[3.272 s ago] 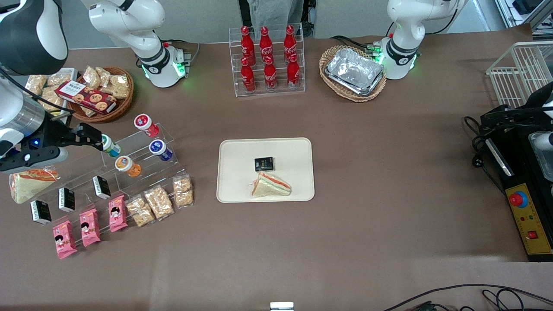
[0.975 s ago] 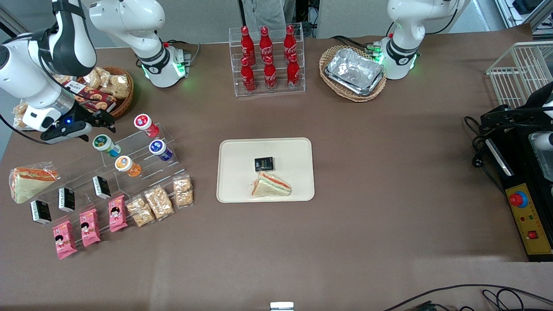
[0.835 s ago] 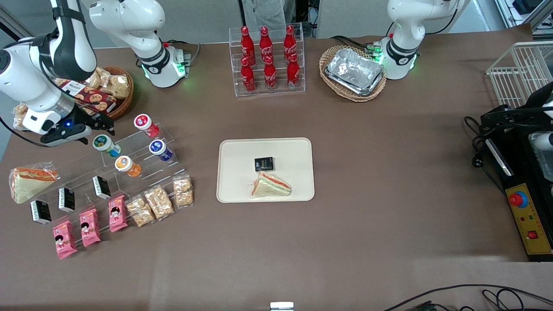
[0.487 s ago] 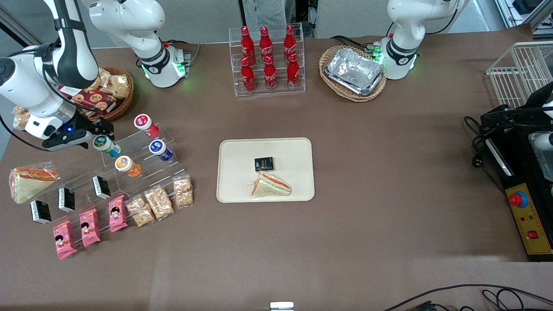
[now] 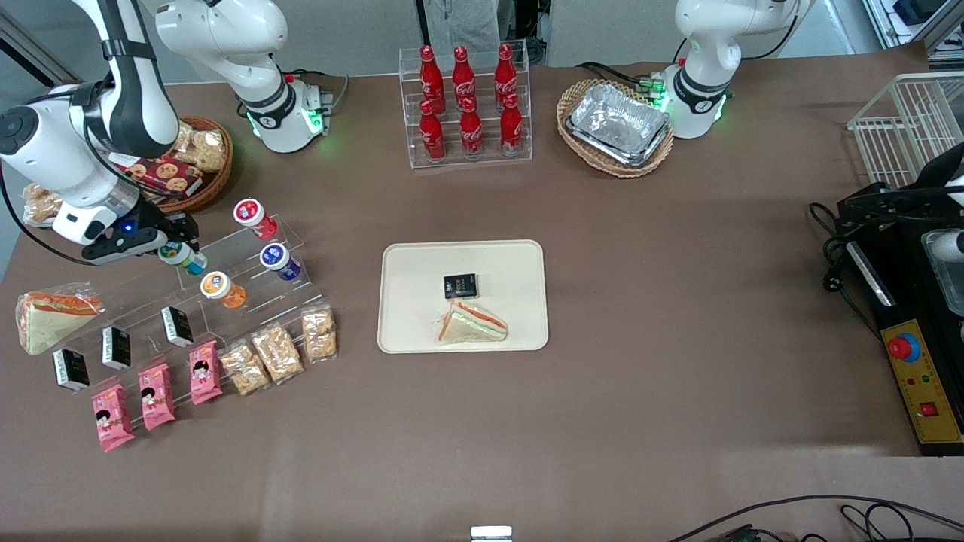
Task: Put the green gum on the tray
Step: 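Lower the right gripper and grasp the green-lidded gum tub, then lift the green gum tub and carry it over the cream tray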
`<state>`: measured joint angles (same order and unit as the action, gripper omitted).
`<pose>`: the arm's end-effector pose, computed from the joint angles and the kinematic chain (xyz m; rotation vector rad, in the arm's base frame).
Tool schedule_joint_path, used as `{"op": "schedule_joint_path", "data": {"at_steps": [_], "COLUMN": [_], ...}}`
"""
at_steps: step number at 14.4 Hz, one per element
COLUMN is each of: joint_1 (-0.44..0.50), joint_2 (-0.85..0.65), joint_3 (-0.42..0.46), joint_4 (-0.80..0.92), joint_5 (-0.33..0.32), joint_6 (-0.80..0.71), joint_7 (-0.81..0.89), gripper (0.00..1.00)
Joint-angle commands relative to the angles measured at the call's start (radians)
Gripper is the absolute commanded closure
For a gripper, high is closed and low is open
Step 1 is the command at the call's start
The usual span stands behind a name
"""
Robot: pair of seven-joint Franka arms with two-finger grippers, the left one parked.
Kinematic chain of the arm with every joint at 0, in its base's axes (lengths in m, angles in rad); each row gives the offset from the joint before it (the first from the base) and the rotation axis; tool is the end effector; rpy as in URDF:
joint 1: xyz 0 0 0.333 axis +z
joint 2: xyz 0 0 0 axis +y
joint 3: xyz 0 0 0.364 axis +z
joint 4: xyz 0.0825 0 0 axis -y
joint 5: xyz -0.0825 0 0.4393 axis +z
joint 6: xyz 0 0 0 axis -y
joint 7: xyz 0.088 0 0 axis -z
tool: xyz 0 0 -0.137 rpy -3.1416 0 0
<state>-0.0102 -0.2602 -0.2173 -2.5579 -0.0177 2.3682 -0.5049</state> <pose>0.4551 -0.1031 0.3424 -3.0886 -0.4588 -0.1185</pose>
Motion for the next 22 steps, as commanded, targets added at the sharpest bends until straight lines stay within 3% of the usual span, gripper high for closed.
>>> {"op": "schedule_joint_path", "data": {"at_steps": [1,7,16,19,22], "joint_1": [-0.001,0.007,0.085,0.085,0.085], "joint_2": [0.01,0.012,0.033,0.03,0.03], "joint_3": [-0.001,0.012,0.035,0.107,0.214], "joint_4": [0.002,0.125,0.533,0.614,0.657], "joint_5": [-0.008,-0.007,0.001,0.005,0.05], "joint_6": [0.022,-0.085,-0.651,-0.783,-0.833], "joint_7": [-0.003,0.002,0.094,0.213,0.397], "gripper": [0.51,0.52,0.51,0.51,0.51]}}
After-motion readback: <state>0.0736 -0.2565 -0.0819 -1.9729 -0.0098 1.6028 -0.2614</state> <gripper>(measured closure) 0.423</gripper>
